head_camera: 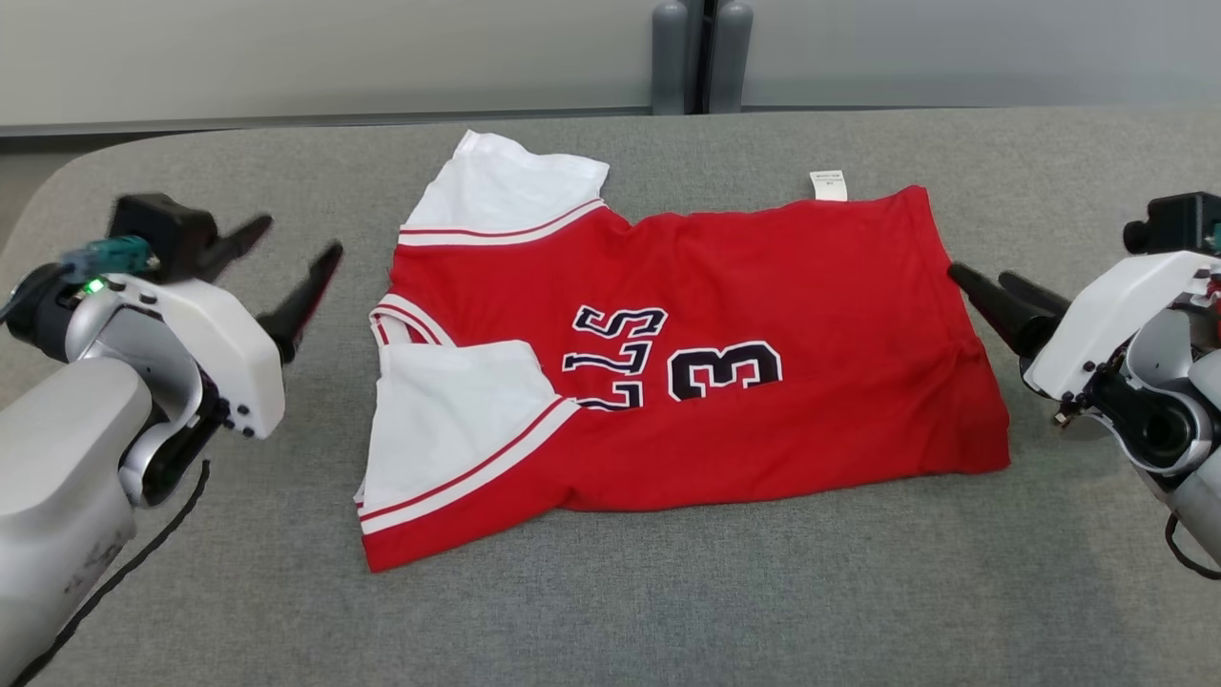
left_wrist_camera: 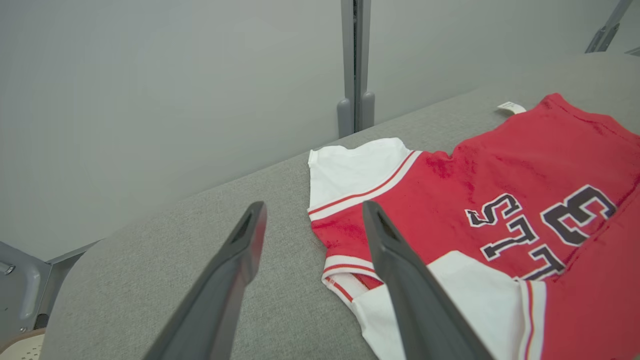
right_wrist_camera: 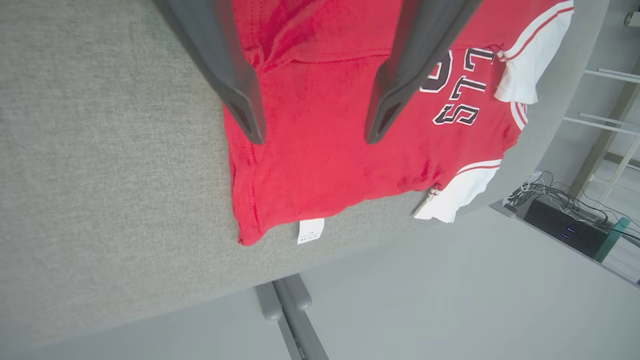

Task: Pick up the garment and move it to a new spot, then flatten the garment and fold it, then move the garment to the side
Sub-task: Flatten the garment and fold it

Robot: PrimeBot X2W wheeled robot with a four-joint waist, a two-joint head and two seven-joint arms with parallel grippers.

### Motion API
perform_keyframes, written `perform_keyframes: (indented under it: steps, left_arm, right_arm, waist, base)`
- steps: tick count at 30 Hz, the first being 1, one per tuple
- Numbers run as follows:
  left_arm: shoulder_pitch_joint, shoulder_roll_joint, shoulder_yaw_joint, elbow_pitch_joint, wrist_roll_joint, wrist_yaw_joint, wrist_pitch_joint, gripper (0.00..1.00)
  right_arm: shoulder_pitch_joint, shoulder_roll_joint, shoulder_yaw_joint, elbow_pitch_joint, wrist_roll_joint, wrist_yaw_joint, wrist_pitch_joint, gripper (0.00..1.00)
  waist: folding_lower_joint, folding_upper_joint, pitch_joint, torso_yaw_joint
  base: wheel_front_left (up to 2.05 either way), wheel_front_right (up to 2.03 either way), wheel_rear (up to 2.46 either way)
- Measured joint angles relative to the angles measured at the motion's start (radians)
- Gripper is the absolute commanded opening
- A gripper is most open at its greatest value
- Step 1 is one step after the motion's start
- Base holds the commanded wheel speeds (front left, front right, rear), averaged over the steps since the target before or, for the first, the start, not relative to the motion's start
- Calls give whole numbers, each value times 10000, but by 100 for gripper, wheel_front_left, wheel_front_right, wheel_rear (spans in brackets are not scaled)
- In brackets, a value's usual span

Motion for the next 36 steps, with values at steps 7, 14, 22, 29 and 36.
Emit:
perform_keyframes:
  steps: [7,14,22,29,36]
  left_arm:
    - [267,-600,1417,600,-570,441,-1762,100]
    - [1366,-1463,4387,-706,656,1076,-1893,100]
    - [3652,-2571,6644,-2150,2938,1404,-1891,100]
    - [5904,-4034,8263,-2911,4640,1202,-1891,100]
    - [7473,-5557,9444,-2146,5344,359,-1891,100]
  right_arm:
    - [406,-316,-263,-880,-1097,0,-3229,100]
    - [988,-314,-1521,-1457,-2731,-2,-4646,100]
    - [3703,800,-5653,-3327,-6706,0,-4665,100]
    - [6153,2452,-7467,-4813,-9116,0,-4665,100]
    - [7229,3241,-7812,-5242,-9766,0,-4665,100]
  waist:
    - [1,0,-376,113]
    - [0,0,-768,312]
    - [0,0,-962,470]
    - [1,0,-1121,507]
    - [0,0,-1123,460]
  base:
    - [0,0,0]
    - [0,0,0]
    - [0,0,0]
    - [0,0,0]
    - [0,0,0]
